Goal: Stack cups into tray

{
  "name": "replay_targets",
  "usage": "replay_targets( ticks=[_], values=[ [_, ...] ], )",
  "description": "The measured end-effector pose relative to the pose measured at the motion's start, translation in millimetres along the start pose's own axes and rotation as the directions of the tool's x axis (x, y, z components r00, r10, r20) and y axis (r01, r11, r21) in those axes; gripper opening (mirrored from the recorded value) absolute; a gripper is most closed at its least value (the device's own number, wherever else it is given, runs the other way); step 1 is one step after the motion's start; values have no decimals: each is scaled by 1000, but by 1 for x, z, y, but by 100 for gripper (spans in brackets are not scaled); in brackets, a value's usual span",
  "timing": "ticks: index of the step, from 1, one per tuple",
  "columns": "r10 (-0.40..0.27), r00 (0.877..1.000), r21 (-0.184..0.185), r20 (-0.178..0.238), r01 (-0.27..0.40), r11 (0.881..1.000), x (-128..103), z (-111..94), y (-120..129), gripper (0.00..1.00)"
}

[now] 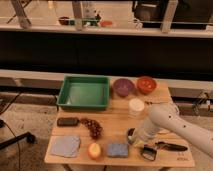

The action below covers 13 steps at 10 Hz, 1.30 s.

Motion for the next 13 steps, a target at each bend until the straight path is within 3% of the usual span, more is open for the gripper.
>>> replay_targets(
  ticks=[6, 9, 13],
  values=[
    [-45, 999, 125, -17, 46, 991, -26, -92, -29, 0],
    [-77, 997, 130, 3, 76, 989, -45, -99, -40, 0],
    [-75, 997, 131, 3, 74, 989, -44, -100, -40, 0]
  ],
)
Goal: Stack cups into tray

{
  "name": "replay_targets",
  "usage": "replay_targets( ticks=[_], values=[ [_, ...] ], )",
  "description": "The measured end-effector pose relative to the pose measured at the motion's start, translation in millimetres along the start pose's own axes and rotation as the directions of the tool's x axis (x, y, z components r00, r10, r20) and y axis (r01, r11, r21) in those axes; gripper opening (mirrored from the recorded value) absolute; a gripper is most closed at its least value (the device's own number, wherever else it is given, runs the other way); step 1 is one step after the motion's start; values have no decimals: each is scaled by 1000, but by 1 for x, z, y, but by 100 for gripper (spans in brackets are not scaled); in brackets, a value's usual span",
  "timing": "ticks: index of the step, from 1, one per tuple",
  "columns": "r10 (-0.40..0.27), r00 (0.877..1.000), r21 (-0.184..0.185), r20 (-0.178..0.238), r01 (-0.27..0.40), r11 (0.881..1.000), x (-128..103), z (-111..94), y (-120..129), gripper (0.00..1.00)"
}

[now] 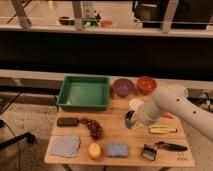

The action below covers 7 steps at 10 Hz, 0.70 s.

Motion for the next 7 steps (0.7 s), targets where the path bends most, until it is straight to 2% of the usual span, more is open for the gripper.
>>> replay_targets(
  ticks=[7],
  values=[
    [-17, 1000, 9, 8, 17, 1000, -2, 3, -2, 0]
  ],
)
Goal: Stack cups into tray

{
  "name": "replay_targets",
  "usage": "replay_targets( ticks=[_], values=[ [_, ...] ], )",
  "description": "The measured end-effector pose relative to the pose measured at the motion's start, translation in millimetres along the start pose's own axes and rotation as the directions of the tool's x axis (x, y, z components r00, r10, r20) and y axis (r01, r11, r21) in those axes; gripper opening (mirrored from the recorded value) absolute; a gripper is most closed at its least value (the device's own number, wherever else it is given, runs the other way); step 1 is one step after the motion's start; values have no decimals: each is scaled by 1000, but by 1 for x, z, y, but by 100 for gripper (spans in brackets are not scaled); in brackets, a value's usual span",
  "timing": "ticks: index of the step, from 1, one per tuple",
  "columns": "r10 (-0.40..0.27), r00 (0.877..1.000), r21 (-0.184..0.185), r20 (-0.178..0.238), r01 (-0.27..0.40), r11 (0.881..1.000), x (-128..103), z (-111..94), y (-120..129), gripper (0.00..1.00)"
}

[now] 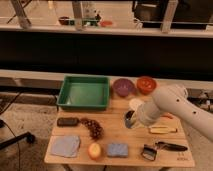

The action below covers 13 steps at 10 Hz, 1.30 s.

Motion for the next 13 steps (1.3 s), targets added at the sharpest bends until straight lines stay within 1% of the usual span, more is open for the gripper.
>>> replay_targets(
  ticks=[1, 2, 5, 6, 8, 10, 12, 13],
  values=[
    [-18, 1000, 7, 12, 18, 1000, -5, 4, -6, 0],
    [-42, 999, 13, 27, 42, 999, -17, 10, -15, 0],
    [-110, 991, 37, 78, 108, 993, -70, 38, -57, 0],
    [-138, 986, 48, 96, 134, 990, -89, 46, -77, 0],
    [-188, 975, 70, 116, 181, 981, -107, 53, -112, 0],
    [-241, 962, 92, 126, 230, 969, -117, 52, -154, 0],
    [-270, 954, 97, 134, 258, 961, -123, 54, -182, 0],
    [-289, 947, 99, 144, 277, 956, -132, 59, -198, 0]
  ],
)
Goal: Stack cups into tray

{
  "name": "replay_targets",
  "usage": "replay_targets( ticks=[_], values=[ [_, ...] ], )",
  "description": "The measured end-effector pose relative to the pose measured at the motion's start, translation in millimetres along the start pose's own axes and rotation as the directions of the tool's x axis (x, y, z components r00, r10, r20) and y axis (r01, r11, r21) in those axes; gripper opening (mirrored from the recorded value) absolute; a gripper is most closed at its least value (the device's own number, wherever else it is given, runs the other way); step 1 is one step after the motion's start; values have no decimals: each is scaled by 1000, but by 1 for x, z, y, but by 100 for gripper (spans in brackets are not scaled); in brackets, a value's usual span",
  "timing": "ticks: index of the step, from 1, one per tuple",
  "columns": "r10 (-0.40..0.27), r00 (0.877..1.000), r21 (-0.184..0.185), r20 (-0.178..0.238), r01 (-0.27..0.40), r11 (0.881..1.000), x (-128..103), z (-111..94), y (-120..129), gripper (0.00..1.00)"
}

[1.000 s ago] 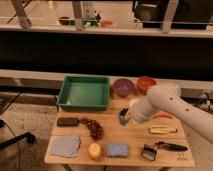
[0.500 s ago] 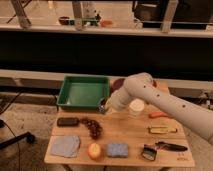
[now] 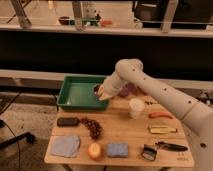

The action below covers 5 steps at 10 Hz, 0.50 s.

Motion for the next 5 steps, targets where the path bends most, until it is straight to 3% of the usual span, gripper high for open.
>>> replay_targets(
  ticks=[3, 5],
  values=[
    [-36, 999, -8, 31, 36, 999, -17, 25, -22, 0],
    [-31, 999, -6, 28, 32, 999, -14, 23, -21, 0]
  ],
)
